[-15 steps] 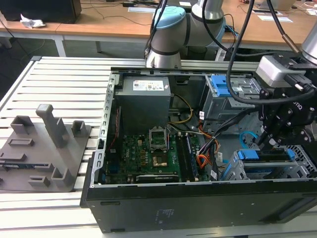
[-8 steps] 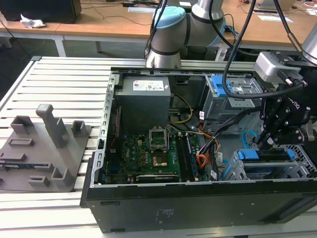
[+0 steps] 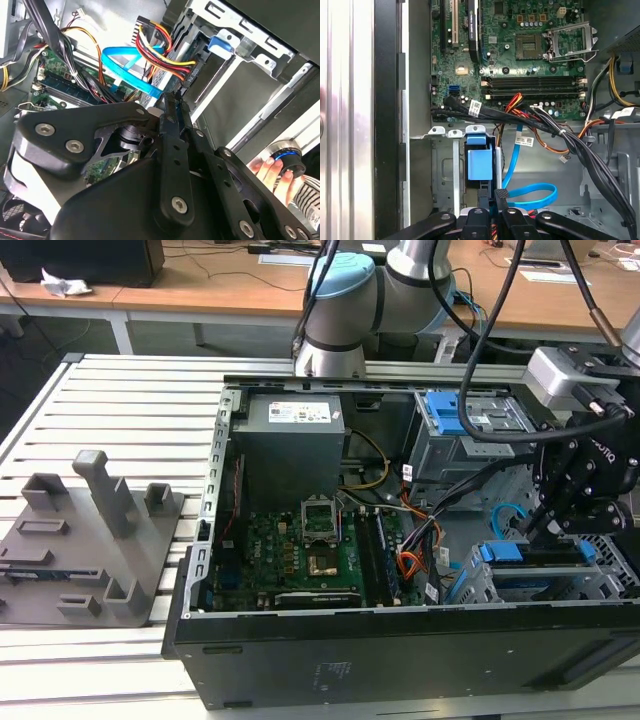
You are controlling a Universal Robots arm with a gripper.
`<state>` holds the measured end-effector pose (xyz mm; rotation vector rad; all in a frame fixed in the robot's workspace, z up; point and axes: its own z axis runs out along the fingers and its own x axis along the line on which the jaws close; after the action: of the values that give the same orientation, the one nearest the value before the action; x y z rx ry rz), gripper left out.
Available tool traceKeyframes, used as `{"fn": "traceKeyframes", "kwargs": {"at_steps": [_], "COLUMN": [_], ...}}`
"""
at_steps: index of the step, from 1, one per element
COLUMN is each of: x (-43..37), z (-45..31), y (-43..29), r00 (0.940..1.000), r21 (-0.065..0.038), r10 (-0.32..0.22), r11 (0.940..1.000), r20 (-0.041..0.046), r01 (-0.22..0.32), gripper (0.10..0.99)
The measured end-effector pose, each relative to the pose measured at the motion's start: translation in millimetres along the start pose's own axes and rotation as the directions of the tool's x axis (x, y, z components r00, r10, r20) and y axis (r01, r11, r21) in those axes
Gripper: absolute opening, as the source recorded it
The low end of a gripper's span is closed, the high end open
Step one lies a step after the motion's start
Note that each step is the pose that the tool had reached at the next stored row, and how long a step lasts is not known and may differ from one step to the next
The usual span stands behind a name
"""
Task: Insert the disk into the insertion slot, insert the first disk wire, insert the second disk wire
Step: 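Insert the second disk wire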
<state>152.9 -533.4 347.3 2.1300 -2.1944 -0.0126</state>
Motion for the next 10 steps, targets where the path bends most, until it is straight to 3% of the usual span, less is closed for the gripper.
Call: {"fn": "traceKeyframes", "kwargs": {"at_steps": [10], "x": [0.0], "z": [3.7], "y": [-5.6], "r00": [1.0000], "r21": [-0.001], "r10": [-0.001], "r11": [1.0000], "r20": [0.0098], "r01": [0.001], "gripper": [0.165]}}
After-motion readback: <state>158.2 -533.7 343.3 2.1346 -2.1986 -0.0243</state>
